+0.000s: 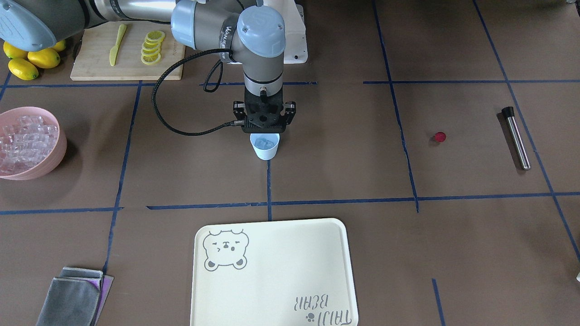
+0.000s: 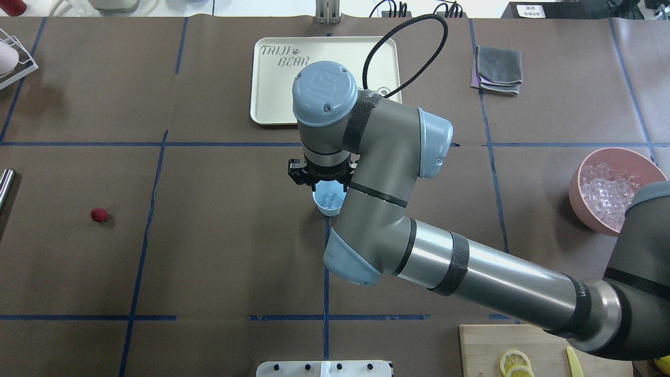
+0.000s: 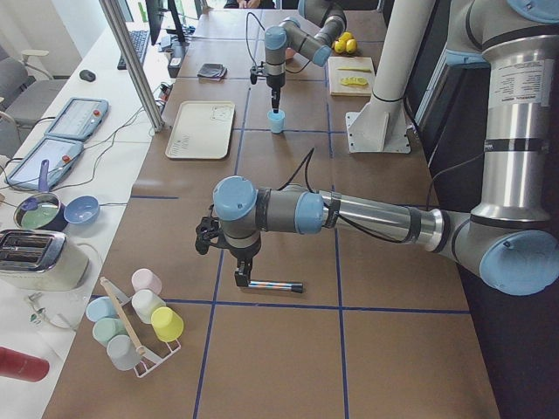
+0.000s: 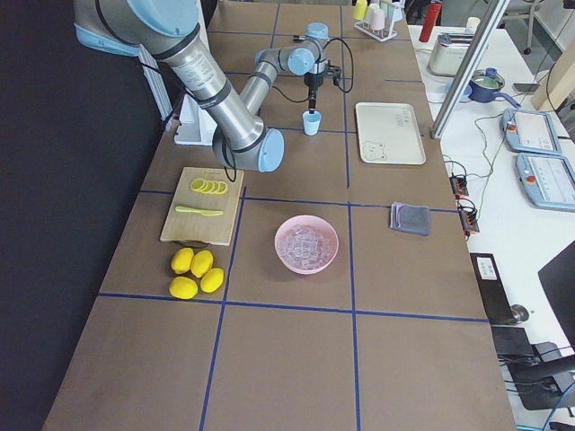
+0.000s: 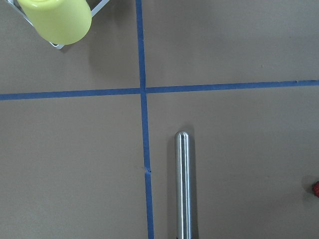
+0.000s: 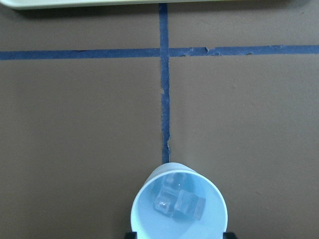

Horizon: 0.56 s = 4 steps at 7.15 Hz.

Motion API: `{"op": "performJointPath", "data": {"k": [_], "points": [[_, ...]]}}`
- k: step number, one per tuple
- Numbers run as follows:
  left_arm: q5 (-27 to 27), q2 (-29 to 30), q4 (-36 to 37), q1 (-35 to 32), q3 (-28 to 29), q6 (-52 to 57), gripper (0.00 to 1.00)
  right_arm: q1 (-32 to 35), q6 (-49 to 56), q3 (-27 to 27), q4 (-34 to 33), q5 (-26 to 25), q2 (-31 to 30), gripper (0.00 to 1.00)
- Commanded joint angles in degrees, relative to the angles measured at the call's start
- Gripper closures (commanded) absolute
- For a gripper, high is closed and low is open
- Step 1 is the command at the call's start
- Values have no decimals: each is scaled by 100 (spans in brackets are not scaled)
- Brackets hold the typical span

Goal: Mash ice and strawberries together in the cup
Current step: 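Lower the right gripper into the cup and release the ice cube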

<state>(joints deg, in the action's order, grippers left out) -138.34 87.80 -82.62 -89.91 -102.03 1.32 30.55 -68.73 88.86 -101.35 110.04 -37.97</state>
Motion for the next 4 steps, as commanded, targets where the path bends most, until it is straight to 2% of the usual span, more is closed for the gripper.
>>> {"op": "performJointPath", "data": {"k": [1,2,4], "points": [[0,0,0,0,-10,0,0,3,0,0,1,0,0,17],[0,0,9,0,-10,0,0,3,0,9,1,-9,0,1],[0,0,0,0,-19,0,0,3,0,18,1,-9,0,0]]}}
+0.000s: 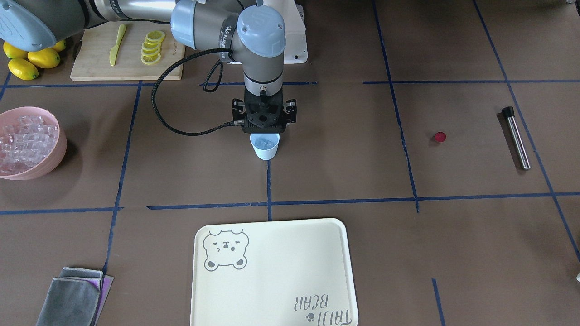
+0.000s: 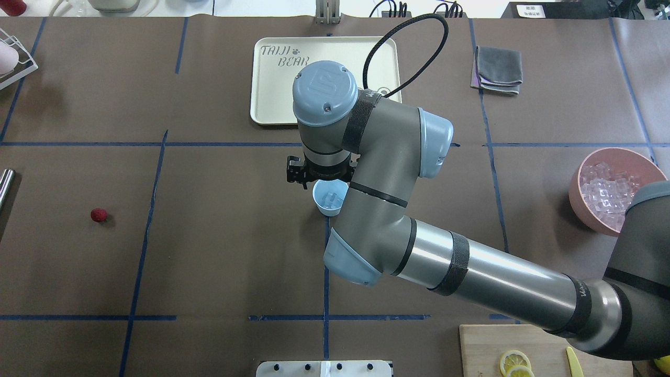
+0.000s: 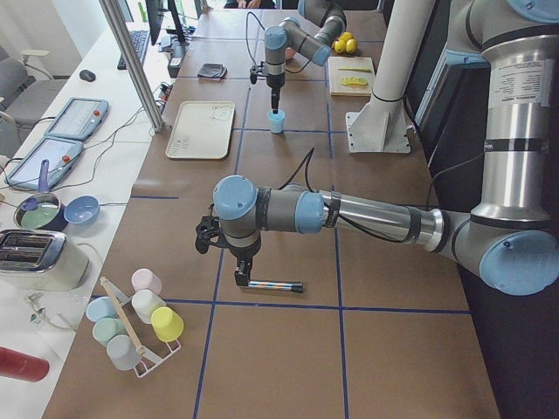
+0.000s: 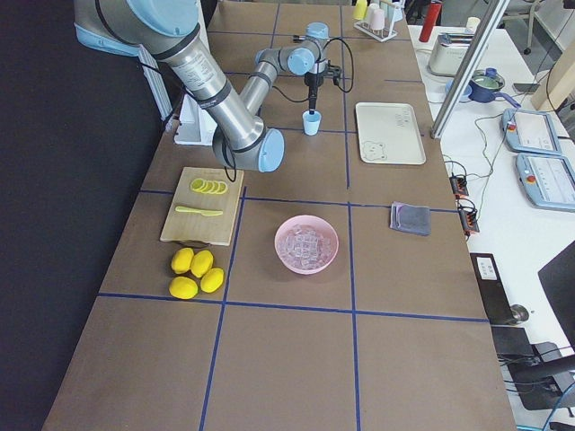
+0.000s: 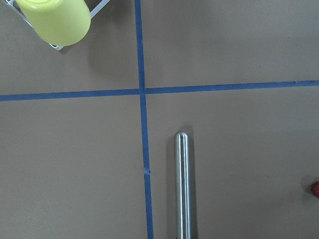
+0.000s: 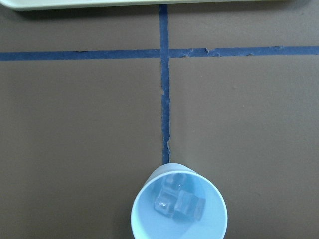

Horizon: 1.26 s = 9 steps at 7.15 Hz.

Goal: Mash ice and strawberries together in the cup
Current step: 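Raise the right gripper away from the cup toward the tray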

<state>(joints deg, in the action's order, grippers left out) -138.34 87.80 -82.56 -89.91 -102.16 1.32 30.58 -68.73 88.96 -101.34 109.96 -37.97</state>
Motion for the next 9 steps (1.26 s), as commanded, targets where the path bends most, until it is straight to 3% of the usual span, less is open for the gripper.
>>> {"op": "performJointPath", "data": {"k": [1,4,6,8,9], "points": [[44,-9,-67,9,-41,17,0,61,0,43,0,8,26,0],[62,-61,-147,456,-663,-339,0,700,131,420,-44,296,-52,0],[105,-263,-591,1532,-1497,-2336,0,1586,1224,988,-44,805,-768,0],[1232,-553,-2527,2936,-1370,-4601,2,2701,2944,1457,-9,1402,-1806,0],[1648,-554,-3051,3475,-1151,-5275,2,3020,3588,1580,26,1614,-2428,0]]}}
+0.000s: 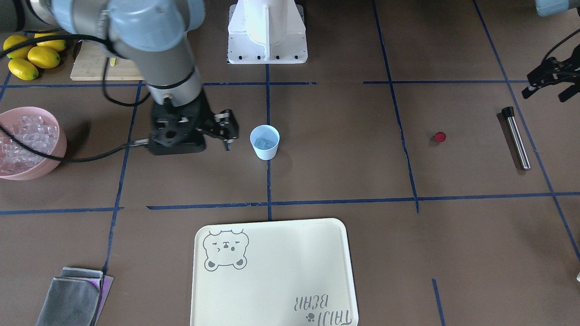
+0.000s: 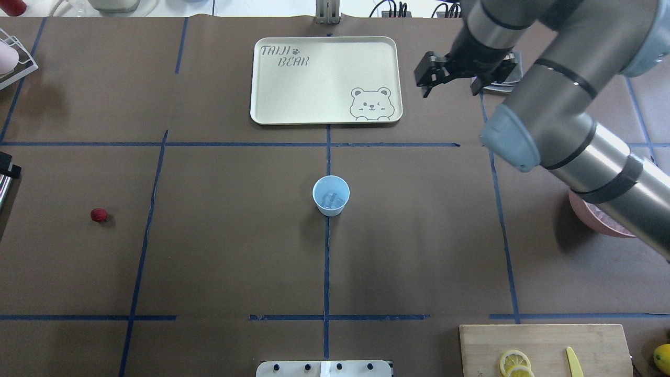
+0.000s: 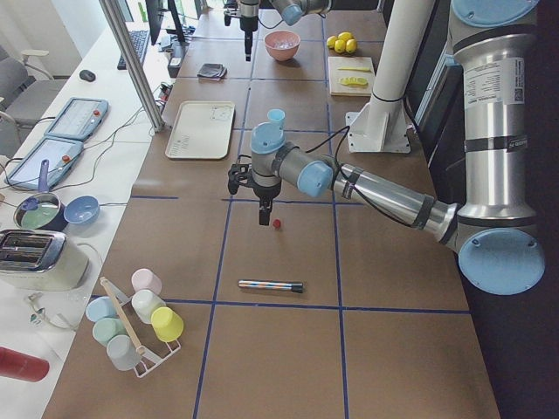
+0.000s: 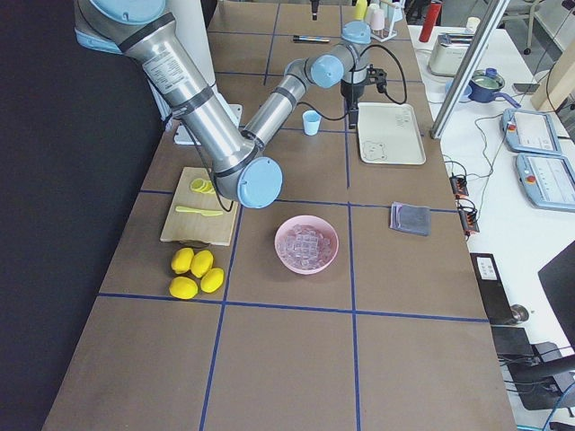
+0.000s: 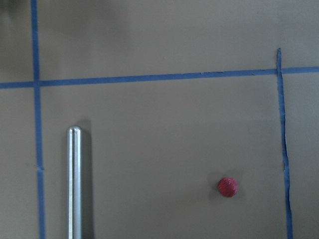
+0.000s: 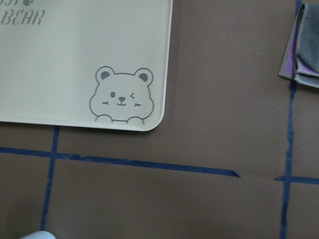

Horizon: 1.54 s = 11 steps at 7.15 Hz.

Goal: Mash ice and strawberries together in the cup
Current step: 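Raise the right gripper away from the cup toward the tray, then lower the left gripper onto the red strawberry and grasp it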

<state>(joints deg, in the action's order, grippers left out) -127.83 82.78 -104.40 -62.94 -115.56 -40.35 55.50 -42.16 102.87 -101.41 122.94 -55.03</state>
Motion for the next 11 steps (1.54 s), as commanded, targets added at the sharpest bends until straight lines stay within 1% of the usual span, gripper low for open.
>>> {"op": "performJointPath", "data": {"k": [1,2,3,4,5,7,8,10,11], "points": [[1071,-26,-1228,1218,444,-1490,4,993,1677,190,338,362,-1320,0],[1346,44,-1536,1440,778,-1633,4,1311,2172,190,463,441,-1761,0],[1470,271,-1792,1651,1094,-1843,4,1706,2533,181,464,755,-2088,0],[1637,326,-1812,1845,1158,-1949,4,2032,2946,181,464,1010,-2361,0],[1708,335,-1812,1995,1168,-2116,4,2148,3072,190,464,1056,-2529,0],[1717,378,-1812,2102,1272,-2144,5,2184,3117,190,464,1074,-2644,0],[1717,457,-1812,2102,1421,-2135,6,2193,3100,190,473,1135,-2653,0],[1709,467,-1812,2102,1423,-2135,9,2193,3082,190,464,1145,-2645,0],[1717,449,-1803,2093,1423,-2135,14,2193,3082,190,464,1162,-2645,0]]}}
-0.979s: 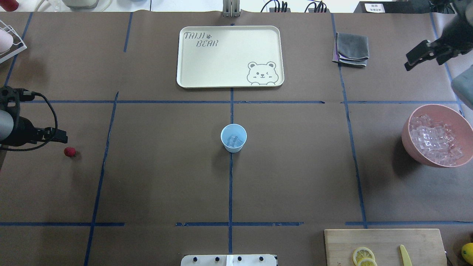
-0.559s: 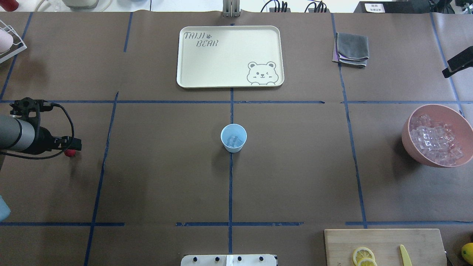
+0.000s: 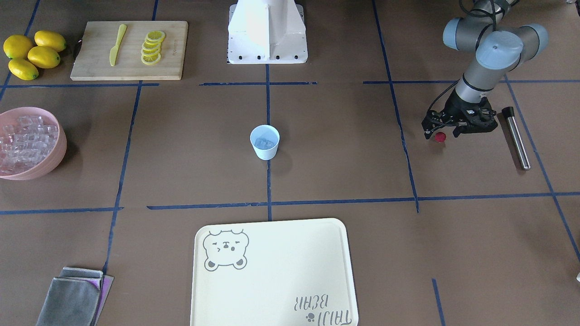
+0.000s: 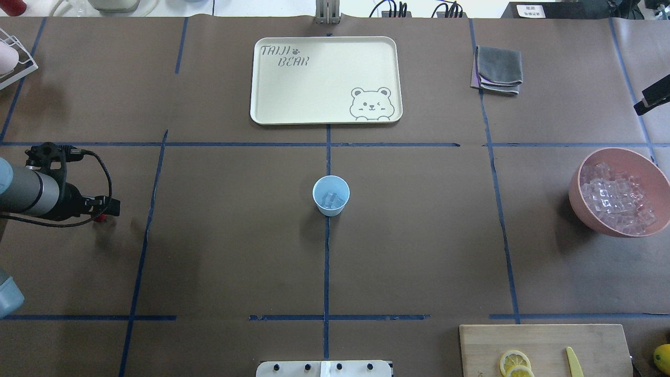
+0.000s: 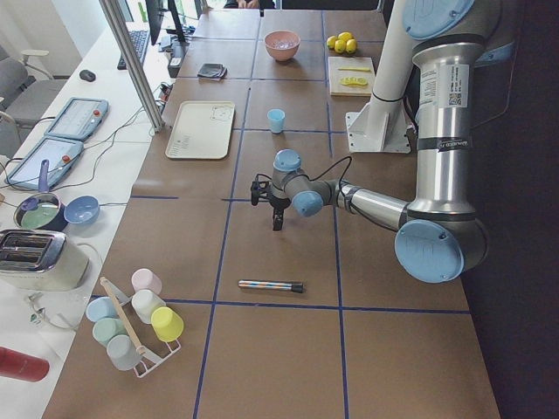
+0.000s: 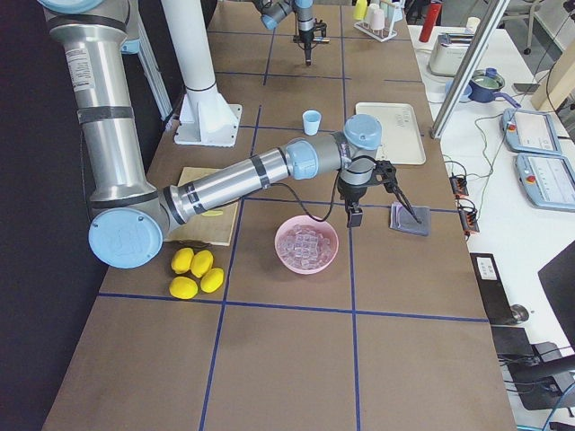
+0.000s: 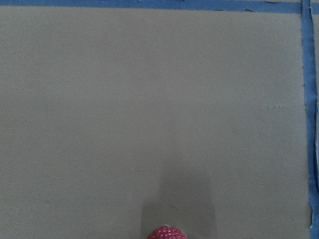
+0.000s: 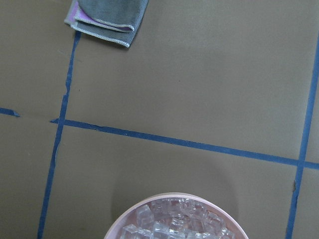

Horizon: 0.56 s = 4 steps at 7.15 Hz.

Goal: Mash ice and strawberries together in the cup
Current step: 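Lower the left gripper onto the red strawberry and grasp it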

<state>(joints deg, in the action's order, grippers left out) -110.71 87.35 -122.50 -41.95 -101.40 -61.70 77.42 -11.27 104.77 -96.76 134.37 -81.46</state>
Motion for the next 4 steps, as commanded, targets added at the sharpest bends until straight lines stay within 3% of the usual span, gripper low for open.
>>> {"op": "performJointPath", "data": {"k": [1,2,4], "points": [[6,-43,7,-6,15,0,25,1,-7,9,-1,63,-1,0],[6,-60,7,-14,15,-9,40,1,-15,9,-1,80,-1,0],[-3,-69,7,-23,6,-35,81,1,-24,26,-1,89,8,0]]}}
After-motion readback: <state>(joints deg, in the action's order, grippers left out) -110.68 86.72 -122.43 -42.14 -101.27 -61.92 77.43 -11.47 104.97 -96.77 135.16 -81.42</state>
